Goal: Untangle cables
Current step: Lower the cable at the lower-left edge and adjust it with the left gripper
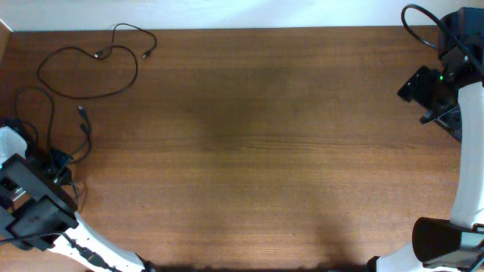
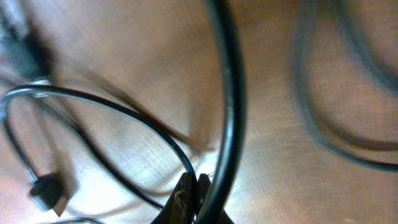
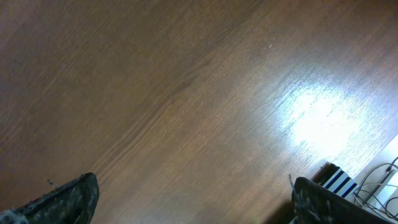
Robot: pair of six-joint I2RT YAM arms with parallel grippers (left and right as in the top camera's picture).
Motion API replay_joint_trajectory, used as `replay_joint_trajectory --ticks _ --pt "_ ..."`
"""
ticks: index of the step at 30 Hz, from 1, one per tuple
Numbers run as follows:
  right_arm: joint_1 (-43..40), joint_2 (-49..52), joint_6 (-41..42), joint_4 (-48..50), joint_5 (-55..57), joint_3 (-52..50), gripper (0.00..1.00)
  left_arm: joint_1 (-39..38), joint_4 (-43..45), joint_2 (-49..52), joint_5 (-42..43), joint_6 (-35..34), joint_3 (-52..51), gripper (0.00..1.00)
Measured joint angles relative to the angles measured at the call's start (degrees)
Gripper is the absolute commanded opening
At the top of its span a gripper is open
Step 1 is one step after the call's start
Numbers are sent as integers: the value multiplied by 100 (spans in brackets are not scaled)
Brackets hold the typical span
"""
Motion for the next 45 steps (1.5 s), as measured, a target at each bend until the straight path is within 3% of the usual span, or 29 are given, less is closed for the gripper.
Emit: replay_joint_trajectory --ticks 2,3,4,5,9,13,18,20,24,29,31,32,36,41,44,45 --pt "0 0 2 0 0 0 98 0 -138 2 -424 -328 0 6" --pt "0 0 0 0 0 0 98 0 -151 2 -579 -400 2 15" --pt "0 0 0 2 0 0 98 2 -149 2 -741 -461 2 32" --pt "0 0 0 2 0 0 98 15 -149 0 -848 -546 2 99" --pt "0 0 -2 0 2 0 98 157 -151 2 -1043 -544 122 99" --pt "0 0 2 0 2 0 98 186 -400 4 -1088 -175 960 98" --pt "0 0 0 0 0 0 98 186 -837 13 -531 -63 1875 94" --pt "0 0 2 0 0 0 98 188 -994 13 -492 -61 1873 89" --pt "0 0 2 2 0 -2 98 188 -1115 13 -898 -44 1368 89" --pt "0 0 4 0 0 0 98 188 -748 13 -1147 -46 487 86" --pt "0 0 -2 2 0 0 98 188 -557 13 -1152 -48 142 100" --pt "0 0 2 4 0 0 98 188 -378 13 -1167 -44 81 100" --pt "0 0 -2 2 0 0 98 188 92 13 -1139 -68 0 80" --pt "0 0 2 2 2 0 98 188 407 13 -656 -24 -9 74" --pt "0 0 0 0 0 0 98 188 551 13 -538 -22 -11 46" --pt "0 0 0 0 0 0 98 188 610 13 -503 -11 -13 43"
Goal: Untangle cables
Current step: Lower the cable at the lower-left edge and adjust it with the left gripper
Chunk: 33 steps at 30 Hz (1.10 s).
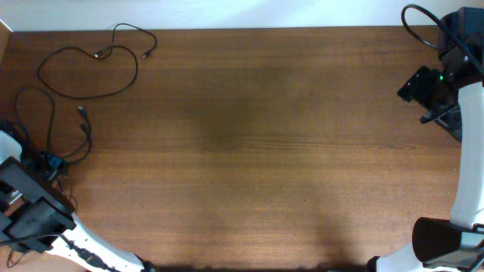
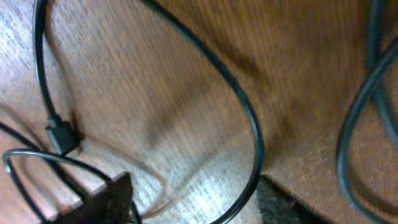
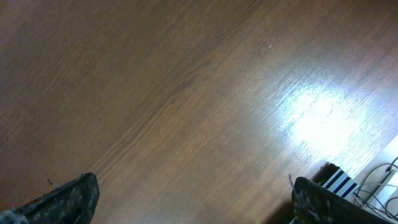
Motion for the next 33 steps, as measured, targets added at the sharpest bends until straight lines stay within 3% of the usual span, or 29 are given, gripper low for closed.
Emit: replay_joint_trajectory --ticks 2,4,5,15,20,24,25,27,28,33 --pt "0 0 2 0 2 0 99 0 138 0 162 28 -2 28" --pt "0 0 0 2 0 0 98 0 367 0 415 223 -7 5" --pt "0 0 2 0 0 0 98 0 431 0 514 302 -7 0" --pt "0 0 -2 0 2 0 98 0 1235 0 1176 444 -7 0" --pt "0 0 2 0 0 0 98 0 1069 2 1287 444 426 0" --pt "0 0 0 2 0 -2 98 0 664 2 907 444 452 2" --pt "0 0 0 0 0 0 98 0 608 2 879 442 455 10" --pt "0 0 2 0 0 0 98 0 306 2 789 442 459 79" --pt "0 0 0 0 0 0 98 0 219 2 756 402 461 99" --pt "0 0 -2 4 0 0 98 11 -46 4 680 601 581 99"
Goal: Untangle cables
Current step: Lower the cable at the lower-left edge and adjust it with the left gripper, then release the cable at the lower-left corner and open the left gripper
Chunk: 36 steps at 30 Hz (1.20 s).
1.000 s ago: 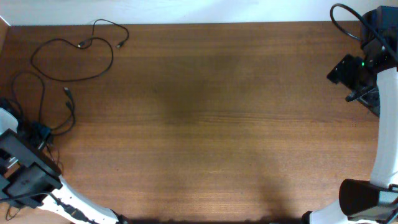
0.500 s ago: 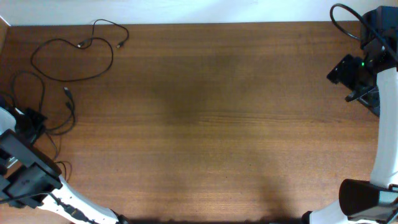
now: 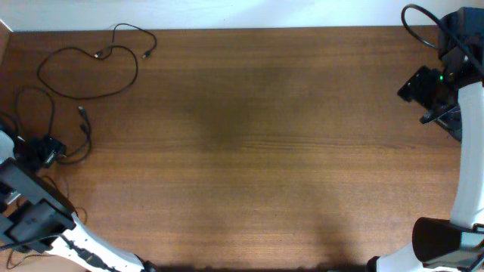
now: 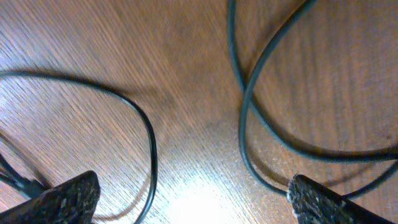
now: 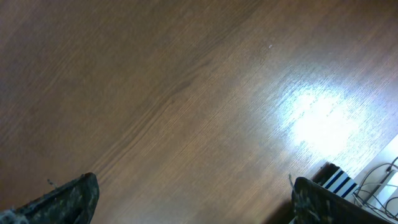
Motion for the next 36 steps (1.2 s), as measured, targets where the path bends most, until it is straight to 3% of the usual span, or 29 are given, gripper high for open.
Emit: replay_joint_trajectory --ticks 5,12,17,21,24,27,30,36 --pt "0 0 2 -2 2 0 98 2 -918 39 -44 74 1248 99" --pt "0 0 4 2 0 0 98 732 -2730 37 -1410 -1880 1425 99" --pt "0 0 4 -2 0 0 98 1690 -3191 37 -1602 -2352 1425 99" --pt "0 0 0 -4 0 0 98 2505 -3263 37 -1561 -2376 1423 99" --pt "0 0 4 -2 2 0 98 2791 -3331 37 -1008 -2146 1425 99" --pt "0 0 2 -4 0 0 98 2833 -3587 37 -382 -1961 1425 99" --pt "0 0 2 -4 0 0 98 2822 -3539 37 -310 -1917 1425 99" --pt "0 0 2 0 0 0 98 2822 -2715 35 -48 -1875 949 91"
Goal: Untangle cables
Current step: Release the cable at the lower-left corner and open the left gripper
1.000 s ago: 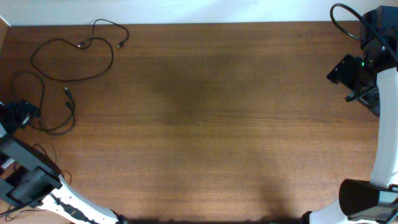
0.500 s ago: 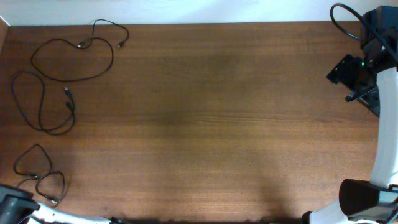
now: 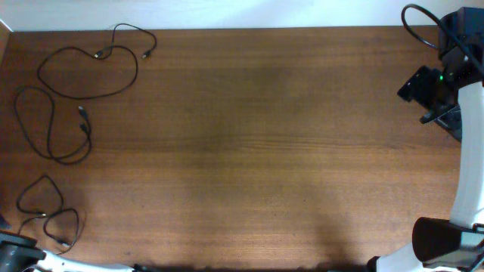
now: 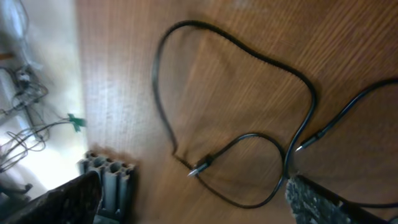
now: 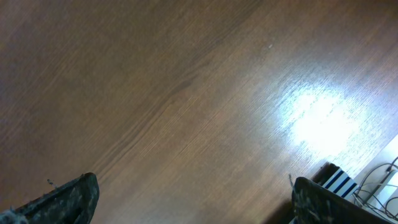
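Note:
Three black cables lie apart on the left of the wooden table. One big loop (image 3: 87, 73) is at the back left. A narrow loop (image 3: 50, 125) lies in front of it. A small double loop (image 3: 45, 211) sits near the front left corner; the left wrist view shows this cable (image 4: 249, 51) and its plug tip (image 4: 200, 165). My left gripper (image 4: 193, 211) hangs open above that cable, holding nothing; overhead, only a bit of the left arm (image 3: 15, 248) shows. My right gripper (image 5: 196, 205) is open over bare wood at the far right.
The right arm (image 3: 435, 87) stands at the back right edge with its own black lead (image 3: 416, 19). Past the table's left edge the left wrist view shows a grey slotted frame (image 4: 109, 177) and loose wires (image 4: 25, 134).
My left gripper was open over the narrow loop at the left edge; now it is back at the front left corner, almost out of the overhead view. The small front cable shows uncovered.
My left gripper was first shut at a black cable by the left edge. Then it stood open over the cables there, and afterwards a little farther back. Now it is withdrawn to the front left corner, and three separate cables lie on the table. The right arm never moved.

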Robot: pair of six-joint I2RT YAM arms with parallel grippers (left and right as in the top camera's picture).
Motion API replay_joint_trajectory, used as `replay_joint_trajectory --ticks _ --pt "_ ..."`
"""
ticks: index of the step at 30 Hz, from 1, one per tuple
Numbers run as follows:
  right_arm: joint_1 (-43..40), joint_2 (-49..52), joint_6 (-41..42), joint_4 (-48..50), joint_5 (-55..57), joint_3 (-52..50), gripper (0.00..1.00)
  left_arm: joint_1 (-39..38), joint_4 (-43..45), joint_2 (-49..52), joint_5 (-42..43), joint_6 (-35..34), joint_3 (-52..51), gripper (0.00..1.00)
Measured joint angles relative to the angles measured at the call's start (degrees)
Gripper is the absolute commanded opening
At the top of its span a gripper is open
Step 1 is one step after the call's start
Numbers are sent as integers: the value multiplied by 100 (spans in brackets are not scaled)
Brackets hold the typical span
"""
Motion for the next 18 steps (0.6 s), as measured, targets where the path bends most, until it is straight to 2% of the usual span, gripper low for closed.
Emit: replay_joint_trajectory --ticks 6,9,10,11,14,15,18 --pt "0 0 2 -4 0 0 98 0 918 7 341 17 -1270 85" --pt "0 0 0 -2 0 0 98 0 964 7 245 17 -1360 84" --pt "0 0 2 -4 0 0 98 0 986 7 188 17 -1360 65" --pt "0 0 0 -2 0 0 98 0 1036 7 144 17 -1360 59" --pt "0 0 0 -4 0 0 98 0 1174 7 76 20 -1360 51" --pt "0 0 2 -4 0 0 98 0 1320 7 63 61 -1360 45" --pt "0 0 -2 -4 0 0 99 -13 1609 7 96 323 -1360 41"
